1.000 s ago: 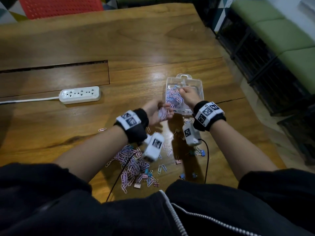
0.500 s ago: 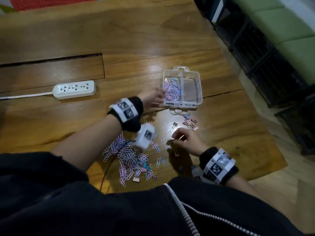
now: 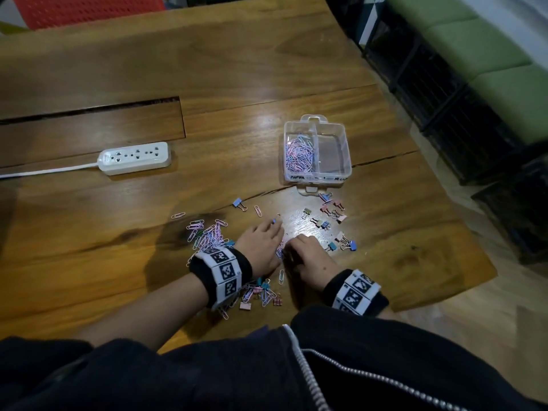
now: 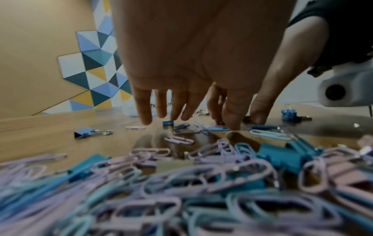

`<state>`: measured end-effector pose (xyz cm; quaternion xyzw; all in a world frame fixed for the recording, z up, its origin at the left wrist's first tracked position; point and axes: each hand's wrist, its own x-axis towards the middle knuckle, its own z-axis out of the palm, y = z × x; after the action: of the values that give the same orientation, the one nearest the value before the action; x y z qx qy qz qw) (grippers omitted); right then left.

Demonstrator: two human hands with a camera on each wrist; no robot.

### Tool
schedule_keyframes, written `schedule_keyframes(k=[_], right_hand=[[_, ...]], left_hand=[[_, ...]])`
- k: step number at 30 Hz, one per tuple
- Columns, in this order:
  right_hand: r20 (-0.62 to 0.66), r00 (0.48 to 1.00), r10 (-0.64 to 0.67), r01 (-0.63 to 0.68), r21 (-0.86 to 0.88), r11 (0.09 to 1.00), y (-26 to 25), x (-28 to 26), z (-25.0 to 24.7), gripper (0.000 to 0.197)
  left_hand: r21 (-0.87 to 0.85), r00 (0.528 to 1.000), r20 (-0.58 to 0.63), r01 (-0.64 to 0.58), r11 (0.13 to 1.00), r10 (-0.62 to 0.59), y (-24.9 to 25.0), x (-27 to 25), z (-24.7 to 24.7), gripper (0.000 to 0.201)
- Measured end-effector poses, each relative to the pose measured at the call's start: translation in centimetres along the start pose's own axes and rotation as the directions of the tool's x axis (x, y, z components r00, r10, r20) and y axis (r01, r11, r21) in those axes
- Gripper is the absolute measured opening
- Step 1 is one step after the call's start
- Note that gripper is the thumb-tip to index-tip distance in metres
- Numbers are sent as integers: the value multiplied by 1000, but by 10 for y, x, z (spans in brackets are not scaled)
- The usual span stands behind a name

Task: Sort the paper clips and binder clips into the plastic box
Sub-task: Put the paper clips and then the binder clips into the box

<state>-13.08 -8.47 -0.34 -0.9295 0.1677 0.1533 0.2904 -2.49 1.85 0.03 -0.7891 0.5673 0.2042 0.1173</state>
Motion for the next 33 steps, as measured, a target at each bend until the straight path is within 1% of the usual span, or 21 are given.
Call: schedule_keyframes(k=[3, 5, 6, 8, 10, 11, 15, 17, 20, 22, 24, 25, 27, 29, 30, 31, 33], right_hand=[[-73, 995, 62, -61, 18, 998, 10, -5, -7, 42], [-154, 984, 87, -89, -7, 996, 14, -10, -11, 33], [-171, 982, 82, -84, -7, 996, 14, -13, -11, 28], [-125, 989, 84, -82, 26, 996, 12, -18, -9, 20], [-41, 993, 112, -111, 19, 994, 12, -19, -6, 18], [-30, 991, 130, -130, 13, 991, 13, -19, -6, 17], [-119, 972, 201, -198, 37, 980, 16, -15, -10, 14], [-101, 975, 196, -194, 31, 981, 11, -17, -9, 18], [-8, 988, 152, -151, 24, 988, -3, -19, 6, 36], [-18, 990, 136, -136, 12, 991, -9, -18, 15, 44], [-50, 991, 124, -123, 15, 992, -12, -13, 19, 43], [-58, 991, 120, -119, 19, 993, -13, -11, 18, 39], [-51, 991, 122, -121, 25, 992, -14, -9, 16, 31], [-46, 991, 125, -123, 33, 992, -15, -7, 13, 29], [-42, 991, 127, -126, 36, 991, -15, -7, 12, 28], [-37, 991, 127, -125, 42, 991, -15, -6, 10, 27], [-19, 992, 123, -121, 54, 991, -16, -5, 9, 26]], left_hand=[[-19, 1000, -25, 16, 1000, -17, 2, -3, -1, 72], [-56, 998, -60, -6, 998, 3, 4, -3, -1, 69], [-73, 998, -64, -14, 997, 9, 4, -2, -1, 69], [-91, 999, -44, -22, 996, 18, 4, -2, -1, 67], [-87, 998, -34, -50, 995, 47, 5, -2, -1, 62], [-87, 997, -39, -69, 994, 66, 6, -2, 0, 58], [-93, 991, -78, -120, 988, 113, 11, -5, -1, 41], [-108, 991, -76, -120, 987, 112, 12, -5, -1, 36], [-146, 995, -51, -98, 984, 91, 11, -3, -1, 26], [-232, 998, -24, -60, 971, 55, 7, 0, -1, 20], [-377, 1000, 22, 2, 926, 7, 1, 0, -4, 15], [-462, 999, 40, 39, 886, -23, -3, 0, -6, 12], [-638, 994, 59, 106, 763, -88, -14, -3, -8, 9], [-800, 987, 104, 158, 579, -125, -25, -6, -9, 12], [-869, 981, 145, 187, 458, -126, -30, -9, -11, 15], [-920, 973, 196, 225, 319, -120, -35, -11, -13, 18], [-960, 955, 279, 281, 3, -104, -39, -15, -18, 17]])
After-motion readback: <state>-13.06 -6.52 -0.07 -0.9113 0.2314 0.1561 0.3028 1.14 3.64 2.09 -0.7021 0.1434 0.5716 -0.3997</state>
